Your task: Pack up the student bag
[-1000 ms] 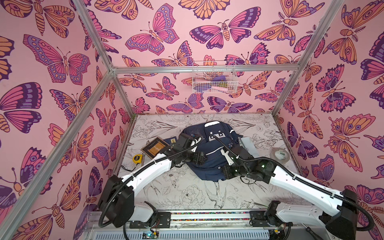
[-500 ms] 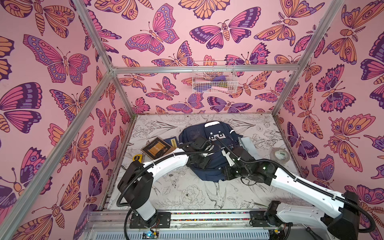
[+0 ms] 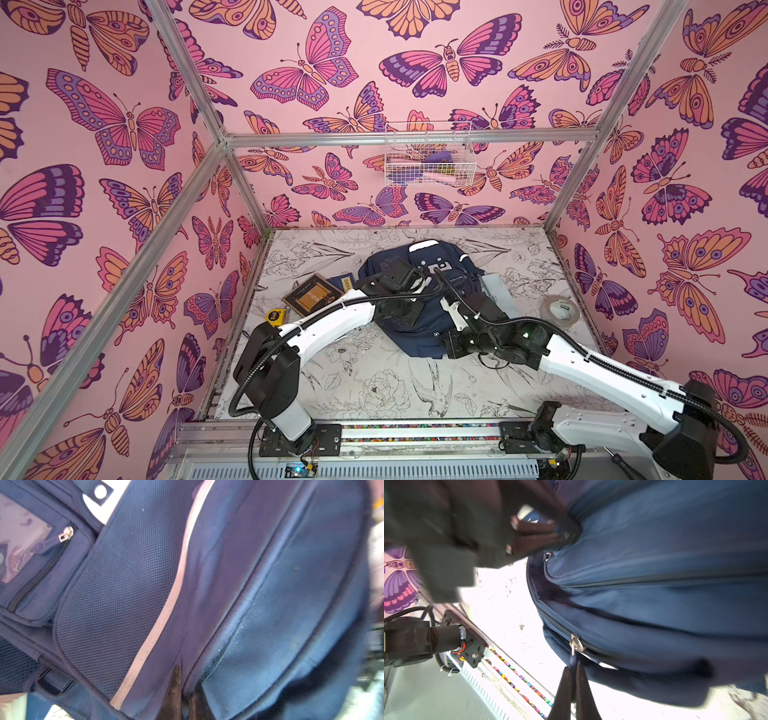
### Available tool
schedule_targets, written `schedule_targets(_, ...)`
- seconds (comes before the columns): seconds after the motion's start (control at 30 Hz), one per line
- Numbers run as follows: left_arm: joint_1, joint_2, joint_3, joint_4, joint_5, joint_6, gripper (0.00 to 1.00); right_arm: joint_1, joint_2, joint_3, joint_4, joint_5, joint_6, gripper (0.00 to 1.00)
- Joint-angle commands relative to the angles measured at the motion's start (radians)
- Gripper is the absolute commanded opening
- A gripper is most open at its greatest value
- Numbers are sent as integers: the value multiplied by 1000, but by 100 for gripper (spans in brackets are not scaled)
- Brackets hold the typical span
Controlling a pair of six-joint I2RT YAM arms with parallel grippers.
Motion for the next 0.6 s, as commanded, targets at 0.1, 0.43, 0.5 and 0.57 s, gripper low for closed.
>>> schedule_targets(0.1, 43, -51, 59, 191, 273, -215, 0, 57, 124, 141, 57, -87, -59, 0)
schedule_targets(0.43, 123, -91, -25, 512, 506, -530, 0, 93, 296, 239, 118, -59, -87, 0)
schedule_targets(0.5, 125, -99, -18, 509, 506, -518, 0, 98, 314, 258, 88, -52, -95, 0)
schedule_targets(0.57, 130, -105, -25, 490, 490, -495, 0, 98, 304, 261, 61, -36, -95, 0)
